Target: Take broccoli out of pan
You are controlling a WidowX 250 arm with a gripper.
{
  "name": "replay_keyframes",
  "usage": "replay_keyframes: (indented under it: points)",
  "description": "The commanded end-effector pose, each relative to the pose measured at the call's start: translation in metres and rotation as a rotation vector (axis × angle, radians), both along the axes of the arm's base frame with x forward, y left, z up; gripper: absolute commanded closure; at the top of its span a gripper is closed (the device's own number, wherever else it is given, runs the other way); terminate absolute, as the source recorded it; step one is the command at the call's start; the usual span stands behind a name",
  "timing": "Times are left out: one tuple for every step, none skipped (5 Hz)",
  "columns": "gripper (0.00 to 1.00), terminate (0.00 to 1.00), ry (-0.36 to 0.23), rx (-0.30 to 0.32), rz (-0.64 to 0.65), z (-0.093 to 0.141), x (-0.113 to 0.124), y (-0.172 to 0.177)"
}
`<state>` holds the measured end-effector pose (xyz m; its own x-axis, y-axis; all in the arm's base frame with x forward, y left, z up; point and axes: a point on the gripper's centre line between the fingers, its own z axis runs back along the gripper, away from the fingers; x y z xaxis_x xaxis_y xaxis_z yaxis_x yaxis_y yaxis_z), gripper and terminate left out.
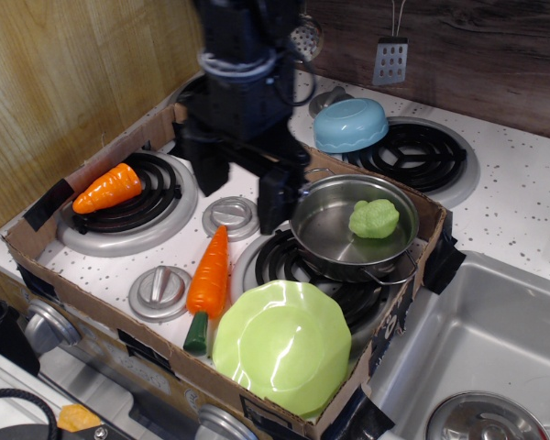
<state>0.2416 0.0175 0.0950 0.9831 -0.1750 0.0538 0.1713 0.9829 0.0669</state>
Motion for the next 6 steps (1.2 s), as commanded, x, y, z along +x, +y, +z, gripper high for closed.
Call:
replay_keyframes:
  points:
    - [0.00, 0.00, -0.072, 0.002, -0.155, 0.006, 0.029, -0.019]
    - [0.00, 0.00, -0.067, -0.024, -0.190, 0.002, 0.046, -0.026]
    - [0.00, 0.00, -0.053, -0.048, -0.219, -0.004, 0.062, -0.033]
    - [0.00, 0.00, -0.062, -0.036, -0.205, -0.019, 0.067, -0.037]
    - [0.00, 0.00, -0.064, -0.035, -0.177, -0.035, 0.068, -0.039]
    - [0.00, 0.00, -0.073, -0.048, -0.158, -0.049, 0.068, -0.043]
